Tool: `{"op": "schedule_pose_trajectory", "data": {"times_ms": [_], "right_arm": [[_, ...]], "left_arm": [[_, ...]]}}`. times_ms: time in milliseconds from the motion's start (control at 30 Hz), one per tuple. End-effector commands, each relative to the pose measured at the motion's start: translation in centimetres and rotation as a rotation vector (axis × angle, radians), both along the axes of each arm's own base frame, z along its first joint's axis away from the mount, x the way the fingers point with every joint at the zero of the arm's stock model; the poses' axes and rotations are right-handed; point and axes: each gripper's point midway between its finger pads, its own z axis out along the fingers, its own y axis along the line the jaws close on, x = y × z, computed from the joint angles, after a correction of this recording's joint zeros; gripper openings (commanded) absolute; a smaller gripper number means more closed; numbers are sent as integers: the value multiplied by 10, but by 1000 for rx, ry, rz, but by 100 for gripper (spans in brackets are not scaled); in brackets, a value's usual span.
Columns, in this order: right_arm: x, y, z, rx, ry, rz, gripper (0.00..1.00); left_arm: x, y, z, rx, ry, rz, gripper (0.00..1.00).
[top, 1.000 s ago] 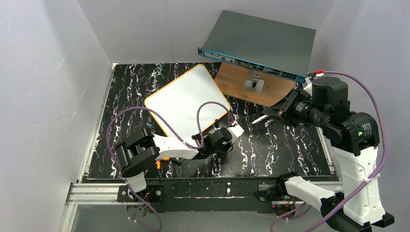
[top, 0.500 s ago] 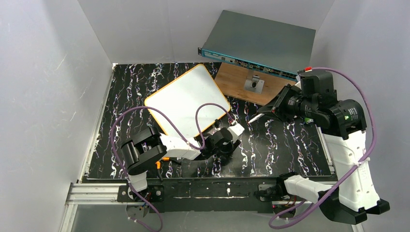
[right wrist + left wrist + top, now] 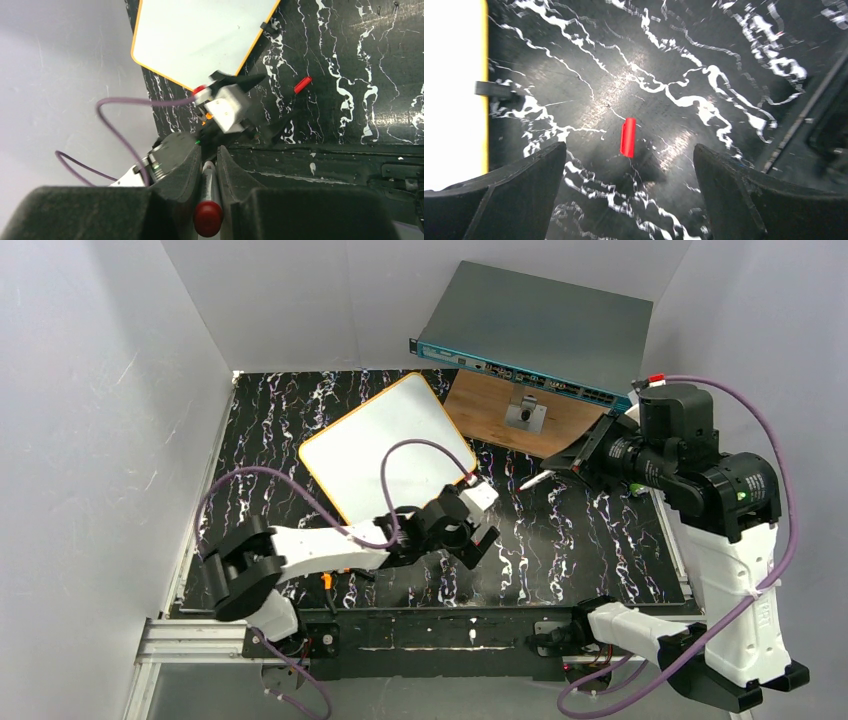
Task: Write a sentence on the whiteboard
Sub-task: Place the pen cap at the center of the board, then hold the whiteboard at the center of the board.
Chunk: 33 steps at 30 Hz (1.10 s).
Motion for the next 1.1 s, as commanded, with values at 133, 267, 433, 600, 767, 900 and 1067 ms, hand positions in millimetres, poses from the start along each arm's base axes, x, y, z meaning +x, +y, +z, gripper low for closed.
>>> {"op": "schedule_pose_trajectory", "data": {"times_ms": [133, 267, 433, 600, 767, 900, 1067], "right_arm": [[-14, -5, 18, 36, -56, -4, 1], [-19, 3, 13, 48, -76, 72, 1], [-26, 21, 7, 100, -68, 194, 1], [-35, 28, 15, 130, -91, 266, 1], [-46, 28, 16, 137, -88, 308, 1], [-49, 23, 7, 108, -100, 307, 1], [-43, 30, -7, 137, -83, 311, 1]], "left_arm": [[-26, 61, 108, -66, 79, 23, 98], [-20, 106, 140, -81, 168, 141, 97], [-8, 155, 188, -105, 141, 269, 98], [9, 195, 238, -165, 71, 381, 98], [30, 211, 251, -200, 134, 431, 98], [67, 224, 257, -274, 163, 490, 98], [124, 257, 245, -382, 239, 580, 98]]}}
